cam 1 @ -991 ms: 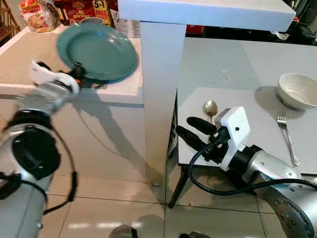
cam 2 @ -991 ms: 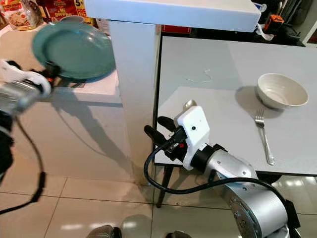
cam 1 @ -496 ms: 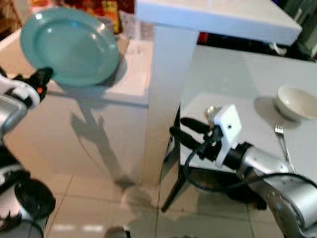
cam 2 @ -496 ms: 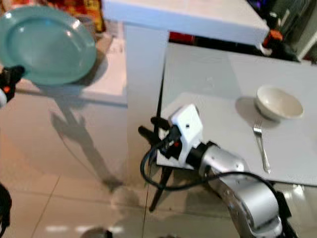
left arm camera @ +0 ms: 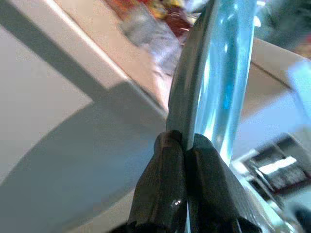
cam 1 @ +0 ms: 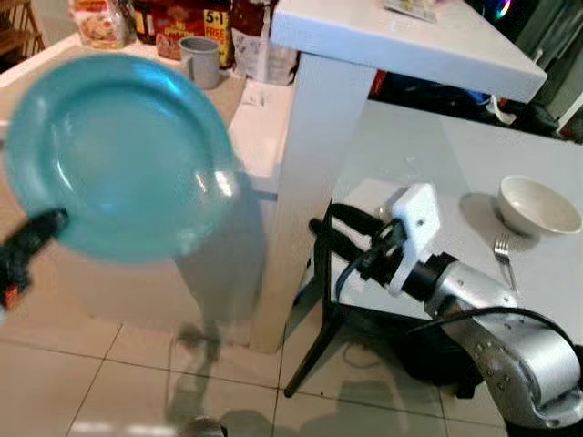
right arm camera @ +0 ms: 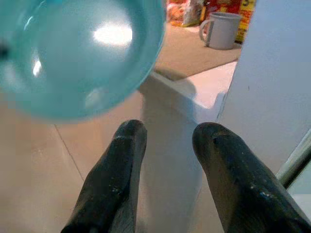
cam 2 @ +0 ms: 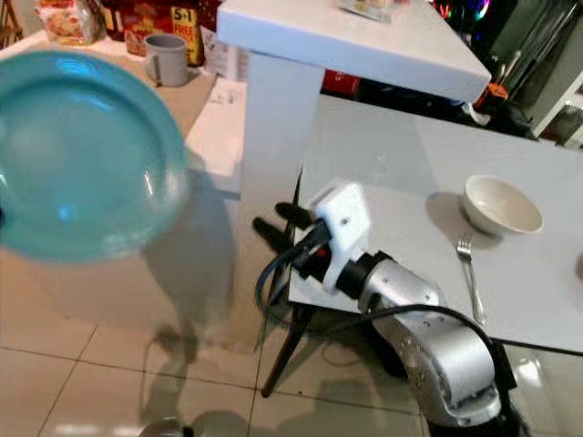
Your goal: Setting the table
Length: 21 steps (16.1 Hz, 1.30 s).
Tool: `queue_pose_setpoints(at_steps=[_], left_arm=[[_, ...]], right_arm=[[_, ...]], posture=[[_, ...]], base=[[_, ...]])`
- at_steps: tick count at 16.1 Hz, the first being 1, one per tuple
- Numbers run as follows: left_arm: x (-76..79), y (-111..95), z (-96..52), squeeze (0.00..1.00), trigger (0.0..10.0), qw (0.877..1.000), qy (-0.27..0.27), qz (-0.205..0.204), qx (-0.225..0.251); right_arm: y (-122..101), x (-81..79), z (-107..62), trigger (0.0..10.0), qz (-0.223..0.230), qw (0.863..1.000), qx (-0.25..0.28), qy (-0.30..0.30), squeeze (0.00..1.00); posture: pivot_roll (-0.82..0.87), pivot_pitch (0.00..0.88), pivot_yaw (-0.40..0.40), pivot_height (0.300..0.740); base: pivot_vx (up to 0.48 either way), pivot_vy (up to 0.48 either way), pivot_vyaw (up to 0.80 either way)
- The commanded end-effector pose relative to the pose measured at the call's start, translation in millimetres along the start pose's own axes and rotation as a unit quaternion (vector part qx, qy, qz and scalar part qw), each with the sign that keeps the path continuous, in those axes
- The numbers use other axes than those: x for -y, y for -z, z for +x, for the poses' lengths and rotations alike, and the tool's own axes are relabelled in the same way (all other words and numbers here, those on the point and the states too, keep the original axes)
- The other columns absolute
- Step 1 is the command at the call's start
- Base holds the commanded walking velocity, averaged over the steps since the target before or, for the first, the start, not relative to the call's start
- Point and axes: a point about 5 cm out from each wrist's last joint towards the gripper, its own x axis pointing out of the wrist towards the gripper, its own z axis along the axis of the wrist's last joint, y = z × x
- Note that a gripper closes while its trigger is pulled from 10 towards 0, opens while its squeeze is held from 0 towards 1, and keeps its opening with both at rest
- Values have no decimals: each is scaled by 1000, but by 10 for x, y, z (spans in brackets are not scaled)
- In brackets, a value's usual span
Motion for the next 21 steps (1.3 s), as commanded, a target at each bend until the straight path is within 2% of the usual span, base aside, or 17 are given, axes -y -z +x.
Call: queue_pose_setpoints(at_steps=[1, 2, 3, 6, 7, 8, 9, 14, 15, 17, 18, 19, 20, 21], left_arm=[[288, 31, 100, 0, 0, 993, 116, 9, -12], [360, 94, 185, 0, 0, 989, 149, 2, -21], [394, 154, 255, 0, 0, 985, 168, 1, -38], [471, 247, 462, 0, 0, 972, 227, -24, -61], [473, 333, 564, 0, 0, 967, 239, -34, -84], [469, 356, 611, 0, 0, 965, 244, -41, -88], [466, 360, 626, 0, 0, 964, 246, -44, -89], [474, 471, 779, 0, 0, 955, 266, -61, -113], [501, 496, 800, 0, 0, 952, 275, -66, -120], [530, 525, 803, 0, 0, 948, 282, -70, -127], [525, 534, 802, 0, 0, 949, 280, -70, -128], [518, 536, 802, 0, 0, 949, 278, -70, -127], [500, 537, 803, 0, 0, 951, 275, -71, -125], [501, 538, 801, 0, 0, 951, 274, -72, -125]], right_arm=[[-20, 107, -63, 10000, 70, 997, 24, 19, 1000], [-22, 140, -107, 10000, 134, 990, 50, 11, 1000], [-6, 124, -157, 10000, 171, 983, 60, -17, 1000], [37, 144, -298, 10000, 230, 969, 75, -49, 1000], [6, 250, -402, 10000, 265, 957, 113, -23, 1000], [-29, 277, -469, 10000, 289, 947, 138, -16, 1000], [-42, 275, -497, 10000, 298, 943, 147, -16, 1000], [-25, 161, -545, 10000, 303, 943, 134, -22, 1000], [2, 163, -535, 10000, 299, 946, 122, -12, 0], [7, 164, -547, 10000, 302, 945, 123, -10, 0], [2, 168, -552, 4471, 304, 945, 125, -10, 0], [-4, 175, -556, 3608, 306, 943, 128, -8, 0], [-15, 183, -566, 0, 309, 942, 132, -5, 0], [-19, 180, -567, 0, 310, 942, 131, -6, 0]], posture=[[94, 50, -134, 740], [94, 50, -134, 740], [94, 50, -134, 740], [65, 44, -91, 740], [51, 38, -74, 740], [45, 35, -64, 740], [43, 33, -61, 740], [26, 24, -30, 740], [25, 25, -29, 740], [23, 29, -27, 740], [23, 29, -27, 740], [21, 33, -27, 740], [22, 35, -28, 740], [22, 38, -30, 740]], base=[[0, 0, 0], [0, 0, 0], [0, 0, 0], [0, 0, 0], [0, 0, 0], [0, 0, 0], [0, 0, 0], [0, 0, 0], [0, 0, 0], [0, 0, 0], [0, 0, 0], [0, 0, 0], [0, 0, 0], [0, 0, 0]])
